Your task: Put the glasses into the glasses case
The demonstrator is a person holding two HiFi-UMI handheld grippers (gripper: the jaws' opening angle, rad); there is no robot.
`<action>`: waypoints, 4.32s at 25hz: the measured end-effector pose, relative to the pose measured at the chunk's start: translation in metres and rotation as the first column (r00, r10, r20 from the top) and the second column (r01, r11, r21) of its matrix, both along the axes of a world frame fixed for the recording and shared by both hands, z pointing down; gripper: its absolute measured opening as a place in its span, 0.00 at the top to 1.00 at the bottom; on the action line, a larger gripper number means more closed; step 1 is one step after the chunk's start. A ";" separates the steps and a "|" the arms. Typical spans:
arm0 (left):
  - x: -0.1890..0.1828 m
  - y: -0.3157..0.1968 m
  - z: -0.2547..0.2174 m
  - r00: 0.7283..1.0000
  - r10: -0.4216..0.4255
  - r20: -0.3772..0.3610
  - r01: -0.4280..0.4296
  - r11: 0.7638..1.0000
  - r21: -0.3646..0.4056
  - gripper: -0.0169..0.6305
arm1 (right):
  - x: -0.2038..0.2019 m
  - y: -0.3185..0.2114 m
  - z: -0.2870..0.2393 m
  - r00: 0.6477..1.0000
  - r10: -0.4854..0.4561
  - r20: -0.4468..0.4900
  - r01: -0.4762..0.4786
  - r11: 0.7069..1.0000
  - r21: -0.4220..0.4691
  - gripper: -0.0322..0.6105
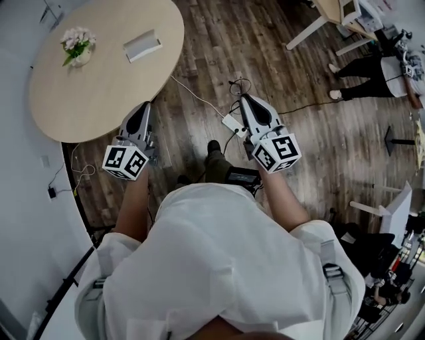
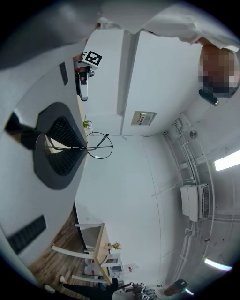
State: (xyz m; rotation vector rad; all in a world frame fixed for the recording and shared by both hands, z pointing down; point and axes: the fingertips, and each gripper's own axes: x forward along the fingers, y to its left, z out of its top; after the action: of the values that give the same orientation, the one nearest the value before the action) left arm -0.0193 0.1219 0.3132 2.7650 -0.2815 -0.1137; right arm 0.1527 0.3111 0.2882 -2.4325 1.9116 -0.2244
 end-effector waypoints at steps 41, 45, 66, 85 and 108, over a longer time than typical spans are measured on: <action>0.044 -0.286 0.049 0.906 -0.366 0.213 0.333 0.927 0.175 0.96 | 0.077 -0.437 0.045 0.736 -0.596 -0.322 0.515 0.801 -0.304 0.90; 0.034 -0.299 0.061 0.910 -0.351 0.221 0.320 0.933 0.165 0.96 | 0.052 -0.468 0.056 0.674 -0.661 -0.328 0.541 0.745 -0.390 0.90; 0.044 -0.334 0.146 0.804 -0.475 0.357 0.487 0.871 0.061 0.96 | 0.025 -0.568 0.217 0.310 -0.949 -0.051 0.713 0.267 -0.649 0.90; 0.027 -0.338 0.192 0.730 -0.558 0.395 0.605 0.797 0.009 0.96 | -0.001 -0.560 0.309 0.174 -0.968 0.183 0.657 -0.025 -0.754 0.91; 0.008 -0.329 0.207 0.728 -0.569 0.382 0.618 0.786 -0.005 0.96 | -0.012 -0.550 0.337 0.243 -0.925 0.290 0.568 -0.107 -0.816 0.91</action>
State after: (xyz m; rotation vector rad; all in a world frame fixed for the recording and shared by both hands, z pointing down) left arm -0.0108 -0.2073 0.5207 2.4334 -1.2329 0.2552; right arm 0.1412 -0.2386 0.6254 -0.8085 4.0284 -0.9308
